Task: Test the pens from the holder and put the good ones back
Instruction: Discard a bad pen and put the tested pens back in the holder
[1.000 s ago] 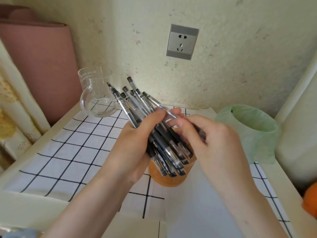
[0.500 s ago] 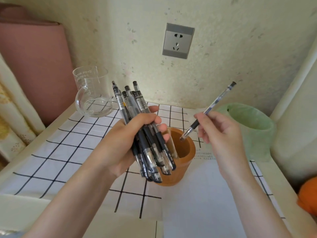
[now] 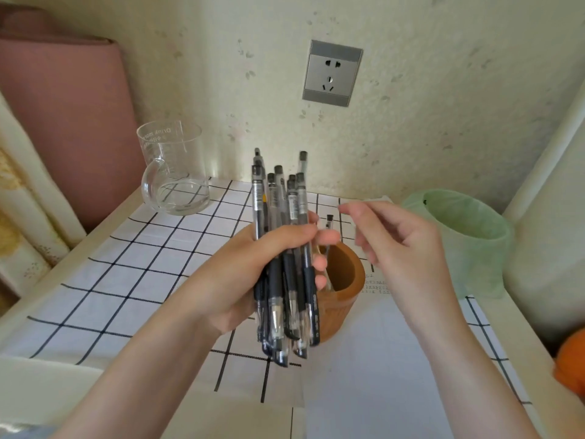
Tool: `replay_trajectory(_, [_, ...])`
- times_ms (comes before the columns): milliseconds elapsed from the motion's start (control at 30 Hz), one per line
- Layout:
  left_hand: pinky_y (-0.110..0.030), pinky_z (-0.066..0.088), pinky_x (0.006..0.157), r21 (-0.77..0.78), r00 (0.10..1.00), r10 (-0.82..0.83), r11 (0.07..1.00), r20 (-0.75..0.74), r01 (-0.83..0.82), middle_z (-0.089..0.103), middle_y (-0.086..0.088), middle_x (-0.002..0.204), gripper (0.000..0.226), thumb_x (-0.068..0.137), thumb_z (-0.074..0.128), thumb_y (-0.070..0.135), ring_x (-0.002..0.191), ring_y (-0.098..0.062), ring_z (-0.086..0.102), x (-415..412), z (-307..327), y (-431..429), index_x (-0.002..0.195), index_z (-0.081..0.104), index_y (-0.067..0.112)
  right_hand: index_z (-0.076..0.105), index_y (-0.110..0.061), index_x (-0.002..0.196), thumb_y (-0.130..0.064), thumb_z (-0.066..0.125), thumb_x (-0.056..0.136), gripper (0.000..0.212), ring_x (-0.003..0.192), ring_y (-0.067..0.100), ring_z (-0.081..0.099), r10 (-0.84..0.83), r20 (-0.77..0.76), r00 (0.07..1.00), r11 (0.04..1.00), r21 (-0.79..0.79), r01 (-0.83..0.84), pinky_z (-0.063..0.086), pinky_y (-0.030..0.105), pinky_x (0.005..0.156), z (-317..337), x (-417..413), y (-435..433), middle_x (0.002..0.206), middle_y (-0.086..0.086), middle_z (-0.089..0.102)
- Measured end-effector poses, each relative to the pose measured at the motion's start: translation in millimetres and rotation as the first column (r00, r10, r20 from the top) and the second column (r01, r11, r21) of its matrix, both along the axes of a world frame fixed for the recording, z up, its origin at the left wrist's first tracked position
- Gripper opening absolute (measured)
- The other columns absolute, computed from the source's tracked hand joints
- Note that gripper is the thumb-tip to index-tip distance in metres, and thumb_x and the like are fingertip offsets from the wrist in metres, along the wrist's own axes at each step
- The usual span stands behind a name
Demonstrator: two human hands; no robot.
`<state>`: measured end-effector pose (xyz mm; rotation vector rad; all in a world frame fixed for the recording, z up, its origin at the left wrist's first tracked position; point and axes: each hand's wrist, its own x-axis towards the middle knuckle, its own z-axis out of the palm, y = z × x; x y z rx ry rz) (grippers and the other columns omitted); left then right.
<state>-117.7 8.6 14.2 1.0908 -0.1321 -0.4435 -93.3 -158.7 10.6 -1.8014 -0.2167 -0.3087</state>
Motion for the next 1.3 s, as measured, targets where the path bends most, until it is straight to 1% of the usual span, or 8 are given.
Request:
replay_trajectory(100, [-0.025, 0.052, 0.055, 0.071, 0.993, -0.115, 0.991, 0.003, 0.115, 0.06, -0.002, 0.065, 0.021, 0.082, 0.06, 0.023, 0.059, -0.018, 0.058, -2.6, -1.8, -2.7, 0.096, 0.068, 0.009, 0.07, -0.023, 0.074, -0.034, 0.059, 0.088, 0.021, 0.055, 0.019, 0.051, 0.255, -0.191, 0.948, 0.957, 0.193, -0.218, 0.045, 0.028, 0.049, 6.2, -9.9, 11.0, 0.053, -0.007, 0.048])
replay_trajectory(200, [-0.023, 0.05, 0.054, 0.112, 0.987, -0.159, 0.981, 0.001, 0.158, 0.053, 0.0, 0.062, 0.031, 0.085, 0.055, 0.027, 0.06, -0.017, 0.058, -4.6, -1.7, -4.3, 0.101, 0.07, 0.004, 0.062, -0.026, 0.057, -0.035, 0.061, 0.085, 0.03, 0.045, 0.019, 0.054, 0.341, -0.292, 0.893, 0.924, 0.279, -0.262, 0.043, 0.021, 0.039, 9.3, -13.9, 13.3, 0.044, -0.012, 0.044])
replay_trajectory(267, [-0.023, 0.049, 0.052, 0.115, 0.989, -0.148, 0.982, -0.006, 0.147, 0.054, -0.001, 0.062, 0.034, 0.086, 0.054, 0.025, 0.06, -0.017, 0.057, -5.0, -1.7, -5.4, 0.106, 0.068, 0.002, 0.061, -0.023, 0.06, -0.031, 0.064, 0.083, 0.025, 0.04, 0.013, 0.056, 0.344, -0.303, 0.889, 0.916, 0.317, -0.247, 0.041, 0.017, 0.038, 10.7, -13.7, 11.2, 0.042, -0.013, 0.048])
replay_trajectory(467, [-0.025, 0.055, 0.056, 0.134, 0.998, -0.068, 0.989, -0.006, 0.068, 0.072, -0.011, 0.08, 0.032, 0.08, 0.056, 0.026, 0.066, -0.019, 0.068, -8.5, -1.3, -15.3, 0.1, 0.071, 0.006, 0.064, -0.009, 0.082, -0.036, 0.07, 0.071, 0.03, 0.034, 0.003, 0.049, 0.249, -0.295, 0.923, 0.931, 0.336, -0.144, 0.037, 0.017, 0.038, 4.9, -9.5, 11.2, 0.041, -0.013, 0.049])
replay_trajectory(633, [-0.035, 0.059, 0.07, 0.12, 1.0, 0.005, 0.993, -0.011, -0.004, 0.072, -0.02, 0.093, 0.033, 0.081, 0.057, 0.024, 0.084, -0.032, 0.071, -8.3, -3.6, -18.2, 0.107, 0.066, 0.006, 0.068, -0.011, 0.086, -0.034, 0.07, 0.079, 0.024, 0.035, 0.002, 0.048, 0.119, -0.209, 0.971, 0.964, 0.259, -0.062, 0.034, 0.01, 0.037, 2.0, -10.5, 16.8, 0.044, -0.016, 0.05])
replay_trajectory(833, [-0.029, 0.058, 0.059, 0.107, 0.999, 0.019, 0.994, -0.035, -0.016, 0.073, -0.019, 0.085, 0.023, 0.085, 0.052, 0.02, 0.071, -0.023, 0.071, -9.0, 0.2, -17.6, 0.091, 0.069, 0.005, 0.062, -0.01, 0.081, -0.029, 0.064, 0.088, 0.02, 0.035, 0.002, 0.038, 0.122, -0.191, 0.974, 0.953, 0.296, -0.061, 0.03, 0.015, 0.032, 0.1, -10.9, 19.4, 0.047, -0.011, 0.044])
replay_trajectory(1133, [-0.039, 0.052, 0.091, -0.06, 0.964, -0.213, 0.977, -0.158, 0.206, 0.062, -0.016, 0.122, 0.043, 0.087, 0.052, 0.029, 0.105, -0.028, 0.064, -0.4, -3.9, 1.2, 0.119, 0.06, 0.001, 0.051, -0.015, 0.068, -0.028, 0.048, 0.097, 0.032, 0.042, 0.004, 0.043, -0.006, -0.068, 0.998, 0.907, 0.419, 0.034, 0.035, 0.015, 0.041, 2.4, -3.9, 14.3, 0.055, -0.006, 0.049])
replay_trajectory(1300, [-0.034, 0.055, 0.083, -0.07, 0.989, -0.011, 0.998, -0.145, 0.001, 0.067, -0.013, 0.115, 0.039, 0.089, 0.049, 0.02, 0.105, -0.021, 0.065, 0.7, 2.6, 3.1, 0.121, 0.052, -0.003, 0.055, -0.013, 0.075, -0.026, 0.05, 0.097, 0.026, 0.044, 0.007, 0.04, -0.129, 0.023, 0.991, 0.877, 0.468, 0.104, 0.032, 0.016, 0.042, 3.0, 10.0, -10.0, 0.058, -0.004, 0.048])
